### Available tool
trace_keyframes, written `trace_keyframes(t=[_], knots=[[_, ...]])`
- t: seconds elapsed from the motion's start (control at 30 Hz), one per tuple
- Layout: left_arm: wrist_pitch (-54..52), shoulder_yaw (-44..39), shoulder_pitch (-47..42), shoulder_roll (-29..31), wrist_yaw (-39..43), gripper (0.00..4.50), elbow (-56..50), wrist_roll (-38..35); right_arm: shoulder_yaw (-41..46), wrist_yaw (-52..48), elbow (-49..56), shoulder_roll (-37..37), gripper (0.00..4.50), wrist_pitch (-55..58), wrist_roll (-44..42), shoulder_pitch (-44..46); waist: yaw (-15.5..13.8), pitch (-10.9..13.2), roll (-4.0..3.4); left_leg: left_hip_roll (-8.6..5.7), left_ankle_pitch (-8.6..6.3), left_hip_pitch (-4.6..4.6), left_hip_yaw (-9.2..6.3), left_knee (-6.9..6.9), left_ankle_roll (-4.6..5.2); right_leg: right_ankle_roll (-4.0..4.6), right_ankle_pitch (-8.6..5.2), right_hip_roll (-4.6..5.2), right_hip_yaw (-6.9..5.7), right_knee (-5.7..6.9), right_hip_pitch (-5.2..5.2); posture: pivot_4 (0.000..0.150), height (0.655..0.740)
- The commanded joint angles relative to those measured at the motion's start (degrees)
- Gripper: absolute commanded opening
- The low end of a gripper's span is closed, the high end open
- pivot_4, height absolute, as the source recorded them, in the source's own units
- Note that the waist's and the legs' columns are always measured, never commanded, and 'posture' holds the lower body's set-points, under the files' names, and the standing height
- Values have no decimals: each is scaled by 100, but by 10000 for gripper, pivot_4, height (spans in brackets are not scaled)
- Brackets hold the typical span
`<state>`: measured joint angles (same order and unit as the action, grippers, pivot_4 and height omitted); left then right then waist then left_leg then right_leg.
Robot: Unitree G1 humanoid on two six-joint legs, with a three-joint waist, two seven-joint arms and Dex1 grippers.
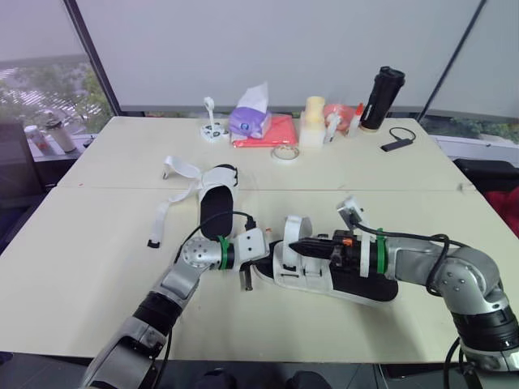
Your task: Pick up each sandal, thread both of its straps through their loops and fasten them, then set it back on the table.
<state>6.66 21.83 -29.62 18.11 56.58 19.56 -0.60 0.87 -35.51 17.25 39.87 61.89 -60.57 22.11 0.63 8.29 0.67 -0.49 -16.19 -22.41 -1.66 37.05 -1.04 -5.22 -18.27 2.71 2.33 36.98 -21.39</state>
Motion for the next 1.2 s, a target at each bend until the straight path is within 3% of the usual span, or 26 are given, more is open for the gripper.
trace_keyframes(t=[0.03,1.2], knots=[[-348,299,350,194,-9,0,455,453,273,-83,28,-31,125,141,-224,-2,0,0,0,0,0,0,0,0,0,0,0,0,0,0,0,1500,7400],[-322,348,378,137,-77,0,499,468,863,593,-221,-583,125,1051,-904,71,1,0,0,0,0,-4,0,-6,0,18,-10,4,1,-4,-3,1500,7400]])
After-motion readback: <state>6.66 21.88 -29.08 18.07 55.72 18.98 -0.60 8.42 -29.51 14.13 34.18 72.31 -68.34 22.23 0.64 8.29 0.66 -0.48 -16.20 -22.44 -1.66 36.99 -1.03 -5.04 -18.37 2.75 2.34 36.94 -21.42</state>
